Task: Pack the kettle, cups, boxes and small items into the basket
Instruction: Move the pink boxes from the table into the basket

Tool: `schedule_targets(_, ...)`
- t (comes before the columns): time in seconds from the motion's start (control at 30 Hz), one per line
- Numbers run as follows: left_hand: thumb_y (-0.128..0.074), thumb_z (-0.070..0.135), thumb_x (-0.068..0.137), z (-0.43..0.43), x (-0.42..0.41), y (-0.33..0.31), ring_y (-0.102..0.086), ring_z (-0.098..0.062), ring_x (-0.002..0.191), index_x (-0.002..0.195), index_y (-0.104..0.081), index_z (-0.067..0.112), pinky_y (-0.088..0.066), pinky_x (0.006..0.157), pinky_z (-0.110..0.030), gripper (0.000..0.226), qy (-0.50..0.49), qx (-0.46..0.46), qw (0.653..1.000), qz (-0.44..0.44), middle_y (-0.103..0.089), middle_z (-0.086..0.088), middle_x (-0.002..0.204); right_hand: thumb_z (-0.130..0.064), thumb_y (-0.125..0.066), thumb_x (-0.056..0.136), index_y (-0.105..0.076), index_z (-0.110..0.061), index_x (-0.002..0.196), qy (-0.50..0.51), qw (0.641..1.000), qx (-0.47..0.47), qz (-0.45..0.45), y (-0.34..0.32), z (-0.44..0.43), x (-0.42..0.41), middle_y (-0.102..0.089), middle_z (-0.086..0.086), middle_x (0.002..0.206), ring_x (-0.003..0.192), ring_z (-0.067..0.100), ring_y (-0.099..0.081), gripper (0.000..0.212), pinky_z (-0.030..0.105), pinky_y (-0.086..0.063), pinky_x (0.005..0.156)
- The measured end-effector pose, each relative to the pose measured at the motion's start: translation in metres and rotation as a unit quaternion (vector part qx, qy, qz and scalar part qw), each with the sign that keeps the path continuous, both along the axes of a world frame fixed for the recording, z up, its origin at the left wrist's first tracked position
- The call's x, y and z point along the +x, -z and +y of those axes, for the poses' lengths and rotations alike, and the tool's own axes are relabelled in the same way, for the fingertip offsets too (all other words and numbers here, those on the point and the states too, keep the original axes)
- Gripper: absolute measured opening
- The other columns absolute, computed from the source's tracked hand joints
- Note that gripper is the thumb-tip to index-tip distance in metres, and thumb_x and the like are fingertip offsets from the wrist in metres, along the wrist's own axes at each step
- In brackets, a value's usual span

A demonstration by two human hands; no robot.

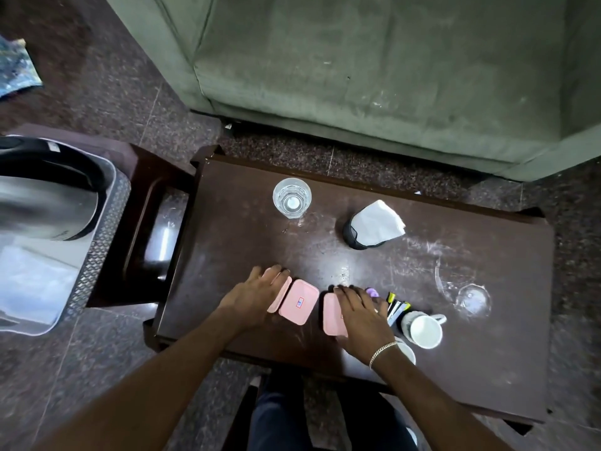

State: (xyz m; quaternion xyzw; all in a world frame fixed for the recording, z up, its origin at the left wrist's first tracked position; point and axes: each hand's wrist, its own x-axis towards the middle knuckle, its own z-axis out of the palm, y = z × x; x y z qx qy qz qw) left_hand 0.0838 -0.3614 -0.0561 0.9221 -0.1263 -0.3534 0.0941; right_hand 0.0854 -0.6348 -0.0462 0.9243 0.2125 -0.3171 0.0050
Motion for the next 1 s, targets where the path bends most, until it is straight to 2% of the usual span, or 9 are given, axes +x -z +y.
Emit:
schedule_targets(0.2,-0.082,0.023,0.08,0.024,0.0,-0.018,-0.042,-0.03,0.125,0.157,-0.019,0.024,-0.061,0.082,-0.051,0.1,-0.046,-0.024,0.997,-0.049,-0.021,0.004,0.155,-0.059,-0.064,0.05,-0.043,-0.023,0.142,0.044,0.997,0.044,-0.044,-0.018,0.012,0.013,-0.052,-0.004,0.135,0.124,0.019,-0.047,0.101,0.046,-0.035,0.089)
schedule_targets(0.3,-0.083,0.02,0.076,0.051,-0.001,-0.039,-0.045,-0.031,0.124,0.156,-0.023,0.026,-0.06,0.083,-0.051,0.101,-0.075,-0.037,0.993,-0.082,-0.022,0.001,0.153,-0.061,-0.062,0.05,-0.047,-0.024,0.138,0.053,0.991,0.086,-0.085,-0.043,0.04,0.027,-0.053,-0.006,0.131,0.119,0.017,-0.046,0.096,0.042,-0.035,0.085)
schedule_targets(0.4,-0.083,0.022,0.077,0.084,0.001,-0.069,-0.046,-0.033,0.128,0.156,-0.022,0.028,-0.058,0.089,-0.052,0.1,-0.112,-0.057,0.986,-0.109,-0.022,-0.002,0.153,-0.065,-0.063,0.05,-0.045,-0.025,0.14,0.032,0.987,0.115,-0.104,-0.066,0.081,0.045,-0.053,-0.006,0.131,0.12,0.019,-0.046,0.1,0.043,-0.038,0.088)
schedule_targets(0.5,-0.083,0.024,0.078,0.127,0.001,-0.101,-0.044,-0.033,0.135,0.159,-0.022,0.027,-0.051,0.103,-0.05,0.101,-0.136,-0.055,0.98,-0.133,-0.022,-0.004,0.156,-0.069,-0.062,0.052,-0.04,-0.028,0.144,0.008,0.983,0.147,-0.11,-0.09,0.134,0.06,-0.049,-0.007,0.135,0.122,0.02,-0.045,0.103,0.045,-0.037,0.093)
schedule_targets(0.6,-0.081,0.026,0.076,0.183,-0.009,-0.132,-0.043,-0.031,0.138,0.159,-0.029,0.023,-0.042,0.112,-0.039,0.098,-0.175,-0.059,0.97,-0.16,-0.027,-0.006,0.155,-0.074,-0.058,0.052,-0.037,-0.029,0.147,-0.013,0.975,0.187,-0.117,-0.109,0.2,0.069,-0.046,-0.009,0.137,0.122,0.02,-0.042,0.106,0.045,-0.037,0.092)
schedule_targets(0.67,-0.085,0.025,0.073,0.221,-0.02,-0.147,-0.046,-0.029,0.135,0.156,-0.033,0.023,-0.042,0.11,-0.033,0.098,-0.182,-0.051,0.967,-0.168,-0.03,-0.006,0.151,-0.076,-0.058,0.05,-0.04,-0.03,0.144,-0.016,0.965,0.228,-0.128,-0.118,0.241,0.07,-0.048,-0.011,0.133,0.118,0.018,-0.044,0.107,0.042,-0.037,0.087)
schedule_targets(0.77,-0.09,0.024,0.07,0.29,-0.051,-0.163,-0.057,-0.027,0.12,0.154,-0.029,0.033,-0.044,0.096,-0.026,0.104,-0.227,0.001,0.962,-0.15,-0.026,-0.002,0.151,-0.077,-0.059,0.049,-0.04,-0.03,0.142,-0.037,0.947,0.298,-0.116,-0.127,0.313,0.058,-0.05,-0.012,0.129,0.115,0.018,-0.045,0.106,0.041,-0.037,0.086)
schedule_targets(0.87,-0.092,0.022,0.068,0.339,-0.077,-0.166,-0.065,-0.028,0.103,0.154,-0.025,0.04,-0.051,0.083,-0.031,0.111,-0.258,0.058,0.959,-0.101,-0.024,0.001,0.15,-0.077,-0.059,0.048,-0.041,-0.03,0.141,-0.046,0.934,0.338,-0.109,-0.129,0.373,0.041,-0.054,-0.011,0.125,0.115,0.018,-0.048,0.106,0.043,-0.04,0.087)
schedule_targets(1.0,-0.088,0.016,0.071,0.376,-0.099,-0.159,-0.066,-0.031,0.106,0.156,-0.03,0.034,-0.053,0.091,-0.037,0.105,-0.279,0.081,0.955,-0.061,-0.026,-0.003,0.149,-0.072,-0.063,0.048,-0.045,-0.026,0.134,-0.058,0.932,0.345,-0.098,-0.119,0.435,0.011,-0.062,-0.006,0.12,0.114,0.02,-0.048,0.099,0.044,-0.036,0.085)
